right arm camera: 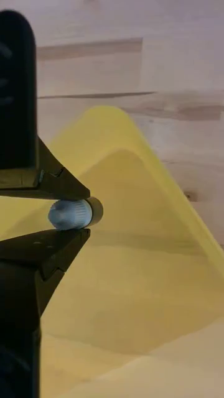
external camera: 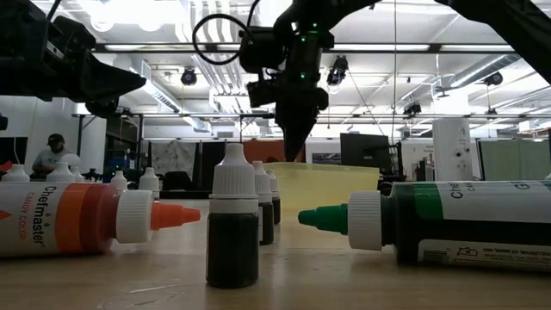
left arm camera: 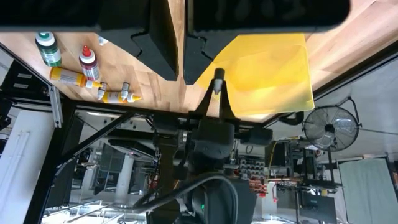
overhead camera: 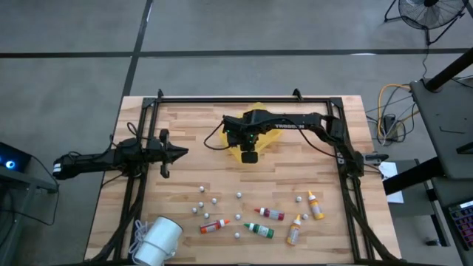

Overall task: Pick & Place food coloring
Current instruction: Put the small red food coloring bottle into the yellow bin

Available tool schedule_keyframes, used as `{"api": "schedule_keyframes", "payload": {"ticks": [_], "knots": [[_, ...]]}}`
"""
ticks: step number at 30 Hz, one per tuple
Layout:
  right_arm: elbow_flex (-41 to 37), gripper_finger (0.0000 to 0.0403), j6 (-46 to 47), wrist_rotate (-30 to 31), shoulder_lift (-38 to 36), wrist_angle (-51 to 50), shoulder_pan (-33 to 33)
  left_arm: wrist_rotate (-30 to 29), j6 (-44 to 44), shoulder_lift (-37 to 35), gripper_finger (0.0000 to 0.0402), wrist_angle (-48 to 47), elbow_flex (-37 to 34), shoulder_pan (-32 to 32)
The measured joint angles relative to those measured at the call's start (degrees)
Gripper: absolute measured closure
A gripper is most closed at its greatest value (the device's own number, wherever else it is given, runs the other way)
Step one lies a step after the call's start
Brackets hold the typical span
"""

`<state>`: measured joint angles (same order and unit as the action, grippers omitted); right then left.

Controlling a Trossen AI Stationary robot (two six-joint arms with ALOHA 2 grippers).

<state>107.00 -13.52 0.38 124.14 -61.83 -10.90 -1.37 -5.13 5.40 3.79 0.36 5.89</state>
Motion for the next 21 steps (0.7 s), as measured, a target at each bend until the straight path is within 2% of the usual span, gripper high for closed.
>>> {"api": "schedule_keyframes", "payload": {"ticks": [6,21], "knots": [[-2.46,0.0344,-0.02,0.1,0.0,3.93,0.0,0.0,0.0,0.0,0.0402,0.0,0.0,-0.02],[-4.16,0.0344,-1.68,0.22,-0.02,5.39,0.15,0.0,0.0,-0.01,0.0402,0.0,0.0,-0.07]]}}
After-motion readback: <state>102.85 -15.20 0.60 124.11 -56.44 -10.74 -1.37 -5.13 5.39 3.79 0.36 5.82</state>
